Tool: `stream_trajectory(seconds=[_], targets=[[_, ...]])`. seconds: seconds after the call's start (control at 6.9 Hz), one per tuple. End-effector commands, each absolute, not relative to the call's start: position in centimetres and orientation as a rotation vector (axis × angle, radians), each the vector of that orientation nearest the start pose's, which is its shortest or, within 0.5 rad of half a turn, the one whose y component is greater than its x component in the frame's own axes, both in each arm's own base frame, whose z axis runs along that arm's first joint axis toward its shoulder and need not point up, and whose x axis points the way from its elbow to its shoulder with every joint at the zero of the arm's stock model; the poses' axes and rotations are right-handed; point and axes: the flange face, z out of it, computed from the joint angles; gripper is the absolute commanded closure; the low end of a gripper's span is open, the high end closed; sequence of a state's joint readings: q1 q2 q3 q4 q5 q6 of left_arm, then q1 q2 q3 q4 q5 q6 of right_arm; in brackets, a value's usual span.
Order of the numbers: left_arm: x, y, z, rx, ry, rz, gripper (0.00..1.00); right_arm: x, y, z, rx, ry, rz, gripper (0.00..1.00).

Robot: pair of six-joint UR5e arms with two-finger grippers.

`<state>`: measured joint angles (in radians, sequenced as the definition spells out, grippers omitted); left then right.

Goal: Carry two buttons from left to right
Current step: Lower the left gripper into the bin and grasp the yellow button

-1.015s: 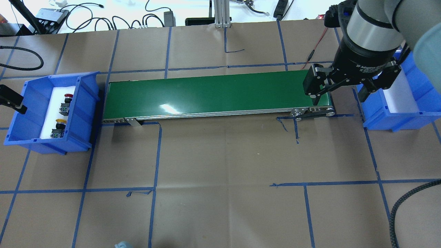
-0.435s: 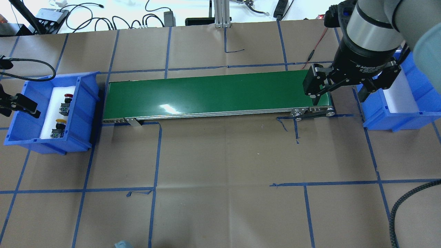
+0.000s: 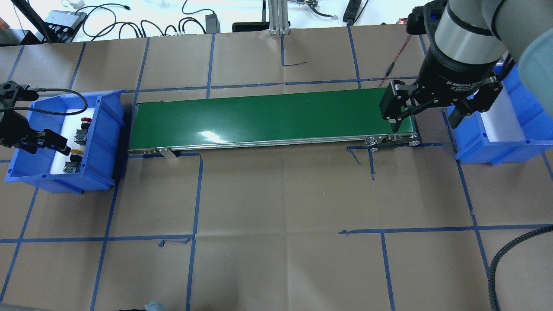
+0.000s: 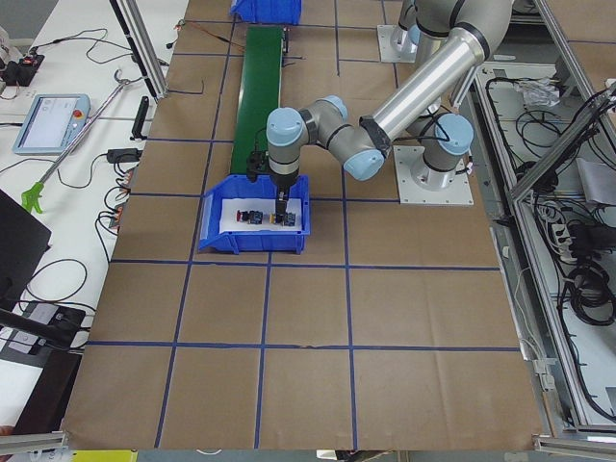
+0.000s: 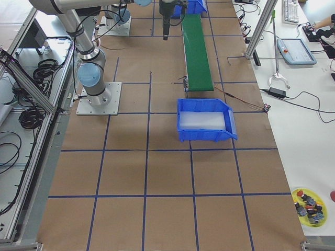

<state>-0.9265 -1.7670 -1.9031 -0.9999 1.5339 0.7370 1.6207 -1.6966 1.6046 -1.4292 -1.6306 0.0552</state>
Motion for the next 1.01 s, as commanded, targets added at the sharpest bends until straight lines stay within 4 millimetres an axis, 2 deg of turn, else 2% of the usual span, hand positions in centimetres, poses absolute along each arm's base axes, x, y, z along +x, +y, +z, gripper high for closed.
stream_trajectory(seconds=[0.0, 0.29, 0.72, 0.87], targets=[[20.2, -49.8, 24.4, 0.146, 3.118, -0.13, 0.01, 14.9, -42.5, 51.6, 0.005, 3.203, 0.073, 0.0], [21.0, -50.5, 21.7, 0.141, 3.108, -0.145, 0.01, 14.9, -42.5, 51.5, 0.005, 3.203, 0.076, 0.0], [21.5, -50.4, 21.1, 0.127, 3.114, -0.141, 0.01, 14.9, -42.5, 51.5, 0.005, 3.203, 0.076, 0.0], [21.4, -50.4, 21.1, 0.127, 3.112, -0.137, 0.06, 14.9, -42.5, 51.5, 0.005, 3.203, 0.076, 0.0]])
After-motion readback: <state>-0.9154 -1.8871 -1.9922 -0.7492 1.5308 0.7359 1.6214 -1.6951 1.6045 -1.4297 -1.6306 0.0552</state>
